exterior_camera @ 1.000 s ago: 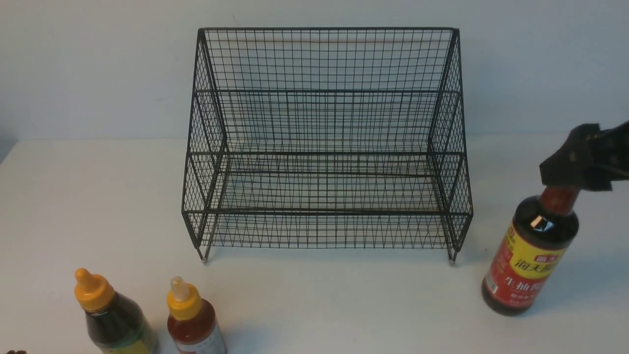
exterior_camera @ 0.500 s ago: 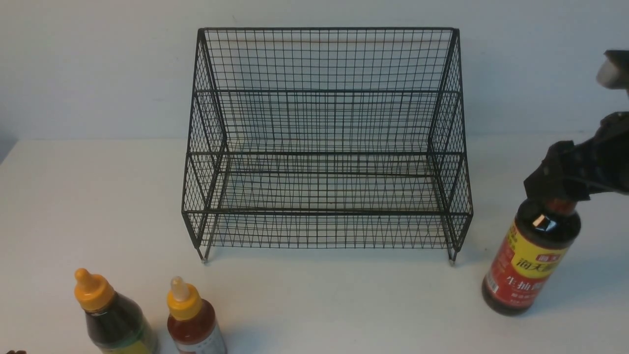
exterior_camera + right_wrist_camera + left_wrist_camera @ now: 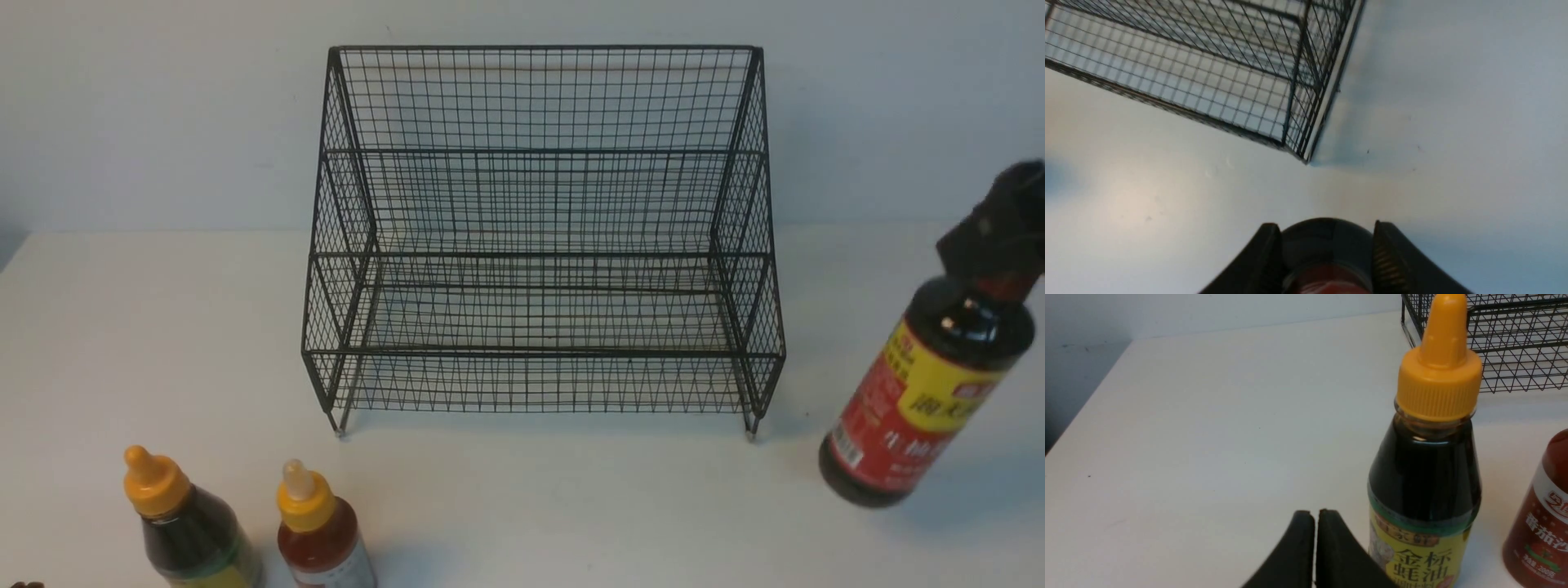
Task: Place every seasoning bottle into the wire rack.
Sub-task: Use the right arm to put the condiment bottle back on the shelf
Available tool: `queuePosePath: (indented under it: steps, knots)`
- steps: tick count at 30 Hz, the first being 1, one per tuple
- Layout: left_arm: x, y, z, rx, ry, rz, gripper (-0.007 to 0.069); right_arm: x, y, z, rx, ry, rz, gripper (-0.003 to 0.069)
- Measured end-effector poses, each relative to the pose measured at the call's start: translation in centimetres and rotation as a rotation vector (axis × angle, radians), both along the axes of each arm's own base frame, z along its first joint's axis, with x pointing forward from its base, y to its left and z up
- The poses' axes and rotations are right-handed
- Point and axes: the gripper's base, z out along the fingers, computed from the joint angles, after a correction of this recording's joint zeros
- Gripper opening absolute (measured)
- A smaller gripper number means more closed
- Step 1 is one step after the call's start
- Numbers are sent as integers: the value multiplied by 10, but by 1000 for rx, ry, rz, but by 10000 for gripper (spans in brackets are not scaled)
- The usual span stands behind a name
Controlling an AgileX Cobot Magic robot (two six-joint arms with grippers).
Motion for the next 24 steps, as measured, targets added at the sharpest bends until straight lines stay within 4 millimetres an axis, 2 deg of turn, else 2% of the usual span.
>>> queuePosePath:
  steps: [1, 2, 3, 6, 9, 11, 14, 16, 20, 24]
  knots:
    - [0, 0, 0, 0, 0, 0, -5, -2, 0, 19, 5, -44, 6, 268]
    - [0, 0, 0, 0, 0, 0, -5, -2, 0, 23, 6, -58, 7, 268]
    - [0, 0, 0, 0, 0, 0, -5, -3, 1, 41, 16, -114, 10, 268]
    - [0, 0, 0, 0, 0, 0, -5, -3, 5, 69, 47, -218, 46, 268]
    - [0, 0, 0, 0, 0, 0, -5, 0, 14, 86, 73, -293, 120, 268]
    - [0, 0, 0, 0, 0, 0, -5, 10, 29, 96, 104, -346, 218, 268]
    - [0, 0, 0, 0, 0, 0, -5, 36, 57, 95, 125, -367, 338, 268]
    - [0, 0, 0, 0, 0, 0, -5, 52, 68, 89, 102, -369, 378, 268]
    - [0, 0, 0, 0, 0, 0, -5, 72, 75, 80, 46, -378, 406, 268]
    - [0, 0, 0, 0, 0, 0, -5, 98, 77, 60, -25, -364, 405, 268]
